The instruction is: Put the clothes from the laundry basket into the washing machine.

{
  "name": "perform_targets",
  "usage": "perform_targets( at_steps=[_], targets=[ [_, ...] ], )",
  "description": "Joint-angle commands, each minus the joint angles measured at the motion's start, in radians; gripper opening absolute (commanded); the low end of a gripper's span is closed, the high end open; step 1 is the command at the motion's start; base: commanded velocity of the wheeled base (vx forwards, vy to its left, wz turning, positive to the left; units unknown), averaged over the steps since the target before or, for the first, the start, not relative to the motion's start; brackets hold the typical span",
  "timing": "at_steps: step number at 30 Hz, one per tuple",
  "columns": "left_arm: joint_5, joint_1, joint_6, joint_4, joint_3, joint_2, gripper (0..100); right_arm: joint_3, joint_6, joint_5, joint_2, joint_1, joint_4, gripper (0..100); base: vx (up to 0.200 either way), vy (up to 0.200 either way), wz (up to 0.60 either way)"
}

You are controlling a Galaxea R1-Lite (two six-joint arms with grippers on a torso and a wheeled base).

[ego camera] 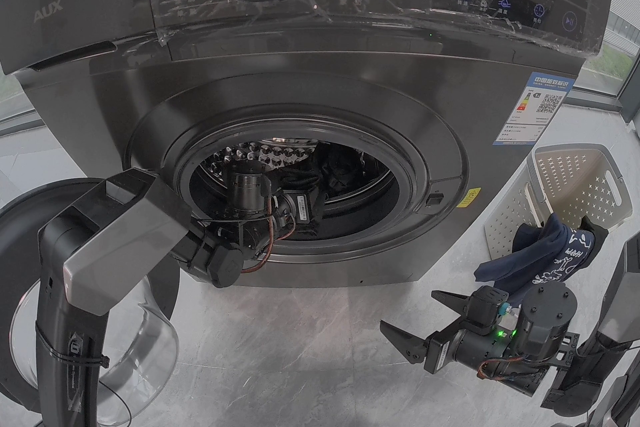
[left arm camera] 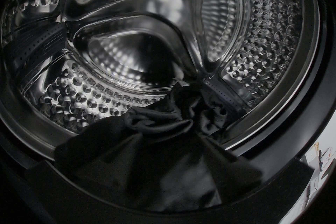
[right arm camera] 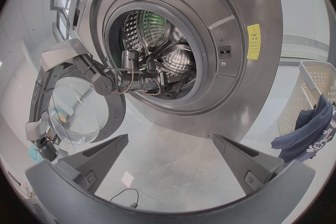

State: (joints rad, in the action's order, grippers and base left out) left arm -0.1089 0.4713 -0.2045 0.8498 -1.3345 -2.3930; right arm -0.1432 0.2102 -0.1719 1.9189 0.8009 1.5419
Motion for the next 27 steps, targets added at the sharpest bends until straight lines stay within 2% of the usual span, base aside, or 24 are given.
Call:
perform_targets(
  at_steps=[1,8,12,17,27],
  targets=[
    [-0.002,0.004,-0.001,-0.001,-0.011,-0.015,0,-0.001,0.0,0.0,0.002,0.001,0.001,100,0.0,0.0,0.0],
    [-0.005,0.007,-0.012,0.028,-0.097,-0.026,0,-0.006,0.0,0.0,0.002,0.0,0.001,100,0.0,0.0,0.0],
    [-0.063,0.003,-0.033,0.129,-0.269,-0.104,0,-0.007,0.0,0.0,0.002,0.001,0.0,100,0.0,0.0,0.0],
    [-0.09,-0.002,-0.033,0.175,-0.367,-0.153,0,-0.007,0.0,0.0,0.002,0.001,0.0,100,0.0,0.0,0.0],
    [-0.135,-0.02,-0.024,0.193,-0.516,-0.221,0,-0.006,0.001,0.0,0.003,0.001,0.0,100,0.0,0.0,0.0]
  ],
)
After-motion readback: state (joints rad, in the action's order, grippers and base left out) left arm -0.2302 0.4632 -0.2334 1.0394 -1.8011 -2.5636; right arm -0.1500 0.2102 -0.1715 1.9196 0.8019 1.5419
